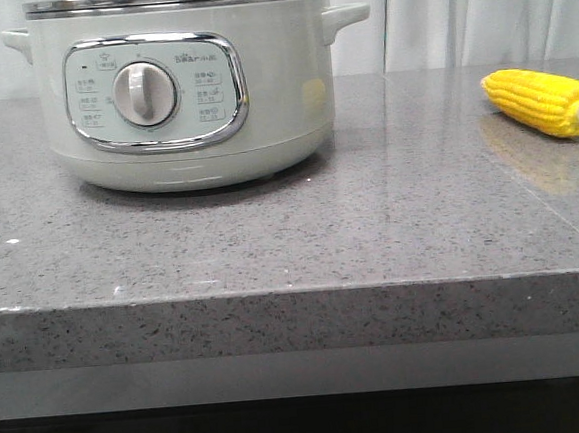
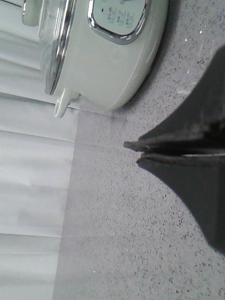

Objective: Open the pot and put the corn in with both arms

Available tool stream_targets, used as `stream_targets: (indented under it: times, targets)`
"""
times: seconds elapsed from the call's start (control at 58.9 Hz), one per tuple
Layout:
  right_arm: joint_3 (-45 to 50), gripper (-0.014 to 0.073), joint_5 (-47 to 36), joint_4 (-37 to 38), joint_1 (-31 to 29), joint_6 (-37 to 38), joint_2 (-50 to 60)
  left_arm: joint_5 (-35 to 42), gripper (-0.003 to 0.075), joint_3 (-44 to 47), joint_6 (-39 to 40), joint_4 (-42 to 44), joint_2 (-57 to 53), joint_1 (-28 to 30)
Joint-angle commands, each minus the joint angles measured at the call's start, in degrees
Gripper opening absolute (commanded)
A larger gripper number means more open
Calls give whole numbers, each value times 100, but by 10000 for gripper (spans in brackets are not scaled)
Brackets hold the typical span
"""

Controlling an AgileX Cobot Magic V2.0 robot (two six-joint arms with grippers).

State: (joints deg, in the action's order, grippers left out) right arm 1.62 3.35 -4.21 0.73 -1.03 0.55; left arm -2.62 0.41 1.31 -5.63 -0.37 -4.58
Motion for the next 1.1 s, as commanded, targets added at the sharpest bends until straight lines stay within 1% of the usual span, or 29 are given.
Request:
stream_targets:
  times: [0.0,0.849,1.035,1.086]
  targets:
    - [-65,-120,-496,-27,-31,-8,125,481,-20,66,9,-42,-85,-5]
    - [-65,-120,-496,-27,-31,-8,125,567,-20,66,9,-42,-85,-5]
    - [-98,-120,-558,-27,-31,-8,125,917,-20,24,9,-42,-85,-5]
    - [-167,-120,-542,-58,-31,-8,125,904,-20,-98,9,-42,-85,-5]
